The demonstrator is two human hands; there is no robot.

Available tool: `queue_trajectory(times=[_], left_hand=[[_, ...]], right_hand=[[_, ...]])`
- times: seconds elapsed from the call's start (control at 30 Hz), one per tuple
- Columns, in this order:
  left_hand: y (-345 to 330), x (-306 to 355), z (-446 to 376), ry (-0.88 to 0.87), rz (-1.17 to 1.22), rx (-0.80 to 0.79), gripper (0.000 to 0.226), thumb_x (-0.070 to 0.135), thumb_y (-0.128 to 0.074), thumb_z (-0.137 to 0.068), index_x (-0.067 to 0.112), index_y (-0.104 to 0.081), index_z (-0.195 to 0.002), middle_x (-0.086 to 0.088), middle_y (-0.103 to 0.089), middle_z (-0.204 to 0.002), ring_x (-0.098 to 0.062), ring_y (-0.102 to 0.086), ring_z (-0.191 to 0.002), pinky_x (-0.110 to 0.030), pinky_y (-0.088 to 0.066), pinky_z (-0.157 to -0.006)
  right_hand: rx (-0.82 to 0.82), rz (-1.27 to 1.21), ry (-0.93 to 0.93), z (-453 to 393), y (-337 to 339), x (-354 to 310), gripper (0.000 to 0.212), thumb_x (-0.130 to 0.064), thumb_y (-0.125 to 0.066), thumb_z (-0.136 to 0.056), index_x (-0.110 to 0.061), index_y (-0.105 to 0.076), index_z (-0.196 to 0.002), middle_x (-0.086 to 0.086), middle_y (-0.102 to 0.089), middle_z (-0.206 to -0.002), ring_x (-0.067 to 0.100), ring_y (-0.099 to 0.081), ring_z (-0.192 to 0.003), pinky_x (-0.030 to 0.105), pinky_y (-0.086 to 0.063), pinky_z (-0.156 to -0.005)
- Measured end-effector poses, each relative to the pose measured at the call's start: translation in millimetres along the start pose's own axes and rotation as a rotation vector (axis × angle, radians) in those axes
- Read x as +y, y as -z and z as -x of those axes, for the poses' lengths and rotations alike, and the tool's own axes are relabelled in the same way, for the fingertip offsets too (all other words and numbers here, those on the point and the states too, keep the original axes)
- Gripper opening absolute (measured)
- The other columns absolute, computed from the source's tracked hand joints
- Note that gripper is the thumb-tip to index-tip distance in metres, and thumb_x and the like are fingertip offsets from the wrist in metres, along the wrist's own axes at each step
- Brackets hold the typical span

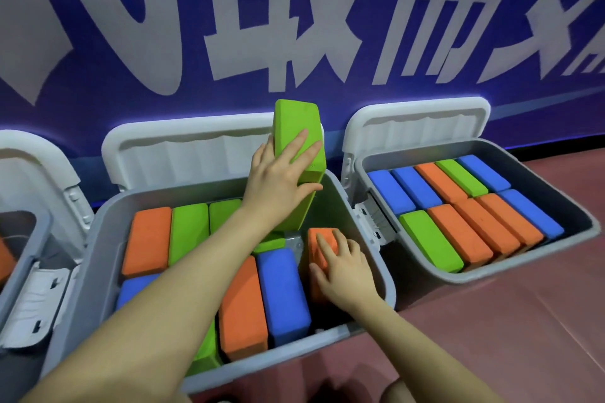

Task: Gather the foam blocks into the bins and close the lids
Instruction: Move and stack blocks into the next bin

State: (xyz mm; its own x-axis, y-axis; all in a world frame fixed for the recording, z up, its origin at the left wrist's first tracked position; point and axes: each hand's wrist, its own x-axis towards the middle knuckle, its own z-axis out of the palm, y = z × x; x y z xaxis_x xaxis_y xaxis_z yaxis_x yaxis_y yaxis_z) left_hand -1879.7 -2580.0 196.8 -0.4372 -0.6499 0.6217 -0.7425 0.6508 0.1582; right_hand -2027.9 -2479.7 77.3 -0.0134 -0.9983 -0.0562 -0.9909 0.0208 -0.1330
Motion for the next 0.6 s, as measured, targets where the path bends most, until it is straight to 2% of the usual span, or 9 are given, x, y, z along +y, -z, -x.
queue_trajectory(times=[0.07,0.1,0.23,0.37,0.47,0.6], left_hand=[[-3.0,2.6,-1.3,0.011,0.011,0.009,0.071,0.035,-0.081,-0.071,0.015,-0.055,-0.133,-0.011,-0.049,-0.142,-0.053,-0.050,-0.117,-0.062,-0.037,-0.099],[-4.3,3.9,-2.0,0.010,0.018,0.017,0.070,0.035,-0.081,-0.072,0.015,-0.055,-0.134,-0.012,-0.049,-0.142,-0.053,-0.050,-0.116,-0.062,-0.037,-0.098],[-12.6,9.8,-3.8,-0.008,0.017,0.030,0.069,0.032,-0.081,-0.071,0.012,-0.056,-0.132,-0.013,-0.049,-0.141,-0.055,-0.049,-0.116,-0.063,-0.038,-0.096],[-15.6,9.5,-7.2,-0.022,0.007,0.041,0.068,0.031,-0.082,-0.071,0.012,-0.058,-0.131,-0.013,-0.051,-0.139,-0.056,-0.049,-0.117,-0.064,-0.038,-0.096],[-13.7,3.8,-6.8,-0.039,-0.014,0.035,0.068,0.035,-0.080,-0.073,0.013,-0.056,-0.133,-0.012,-0.051,-0.141,-0.055,-0.049,-0.117,-0.064,-0.037,-0.097],[-12.8,-0.6,0.2,-0.080,-0.038,0.011,0.069,0.038,-0.079,-0.074,0.015,-0.055,-0.134,-0.010,-0.050,-0.142,-0.053,-0.049,-0.118,-0.064,-0.035,-0.099]], right_hand=[[-0.079,-0.023,-0.057,-1.7,-4.1,-1.8,0.062,-0.049,-0.032,-0.099,-0.029,-0.010,-0.153,0.012,-0.004,-0.161,0.041,-0.016,-0.142,0.046,-0.021,-0.113],[-0.113,-0.036,-0.070,-0.9,-7.0,-2.4,0.062,-0.050,-0.030,-0.100,-0.030,-0.008,-0.153,0.012,0.000,-0.161,0.042,-0.015,-0.143,0.047,-0.022,-0.113],[-0.234,-0.118,-0.083,-0.7,-12.7,-1.9,0.074,-0.064,-0.033,-0.093,-0.034,-0.001,-0.153,0.008,0.004,-0.162,0.042,-0.035,-0.133,0.046,-0.043,-0.098],[-0.206,-0.191,-0.098,-7.4,-13.1,-4.0,0.081,-0.072,-0.036,-0.088,-0.037,-0.001,-0.152,0.004,0.008,-0.161,0.041,-0.034,-0.134,0.046,-0.046,-0.096],[-0.197,-0.190,-0.114,-13.5,-17.0,-6.9,0.078,-0.067,-0.039,-0.091,-0.038,-0.001,-0.152,0.006,0.014,-0.160,0.041,-0.032,-0.132,0.046,-0.046,-0.094],[-0.208,-0.167,-0.087,-13.1,-16.6,-8.2,0.070,-0.049,-0.044,-0.097,-0.036,-0.004,-0.152,0.009,0.014,-0.160,0.044,-0.034,-0.130,0.044,-0.050,-0.091]])
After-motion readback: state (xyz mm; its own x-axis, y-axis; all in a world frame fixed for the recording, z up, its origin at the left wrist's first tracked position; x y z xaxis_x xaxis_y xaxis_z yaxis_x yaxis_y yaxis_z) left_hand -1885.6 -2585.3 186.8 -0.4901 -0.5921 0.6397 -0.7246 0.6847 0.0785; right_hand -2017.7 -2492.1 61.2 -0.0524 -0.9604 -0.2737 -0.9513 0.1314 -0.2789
